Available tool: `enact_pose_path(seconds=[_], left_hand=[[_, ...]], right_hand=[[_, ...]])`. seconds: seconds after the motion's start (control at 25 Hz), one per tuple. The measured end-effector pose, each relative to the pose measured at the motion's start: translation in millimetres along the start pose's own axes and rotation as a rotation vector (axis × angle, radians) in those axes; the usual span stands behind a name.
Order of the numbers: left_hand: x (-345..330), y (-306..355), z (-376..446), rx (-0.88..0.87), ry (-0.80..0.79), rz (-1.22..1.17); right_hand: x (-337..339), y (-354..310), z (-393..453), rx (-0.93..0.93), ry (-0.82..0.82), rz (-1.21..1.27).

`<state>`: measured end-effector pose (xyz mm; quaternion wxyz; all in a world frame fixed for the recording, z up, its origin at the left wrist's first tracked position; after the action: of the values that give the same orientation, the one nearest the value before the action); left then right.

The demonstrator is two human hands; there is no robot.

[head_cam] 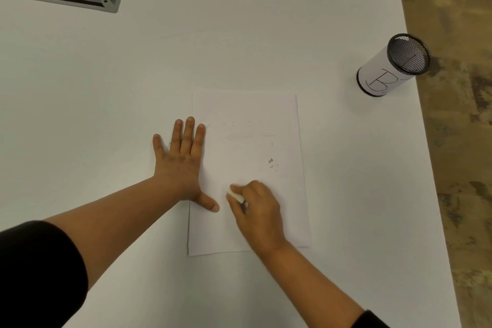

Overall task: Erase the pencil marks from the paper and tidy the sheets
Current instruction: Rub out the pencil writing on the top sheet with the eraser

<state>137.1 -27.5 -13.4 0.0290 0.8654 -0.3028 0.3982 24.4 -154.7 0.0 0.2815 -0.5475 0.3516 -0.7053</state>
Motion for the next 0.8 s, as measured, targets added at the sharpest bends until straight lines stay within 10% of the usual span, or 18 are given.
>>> enact_pose_path(seconds=[0.6,0.8], left_hand=[[1.4,0.4,-0.8,0.003,0.005,0.007],[2.6,1.7,-2.1,-0.004,-0.01,-0.001]], right_hand=[[39.7,28.3,0.2,-0.185,0.219,0.008],[11.6,4.7,-8.6,-0.053,0.03,0.017]])
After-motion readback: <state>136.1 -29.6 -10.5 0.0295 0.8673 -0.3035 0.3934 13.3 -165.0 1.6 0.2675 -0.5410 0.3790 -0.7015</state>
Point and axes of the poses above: each hand's wrist, its own z-axis towards the middle knuckle, its own x-axis out of the back of the hand, y = z × x, the point moved 5 cm from there along z, towards the middle knuckle, and after that the axes turned 12 degrees about z, right-handed, at the moved point
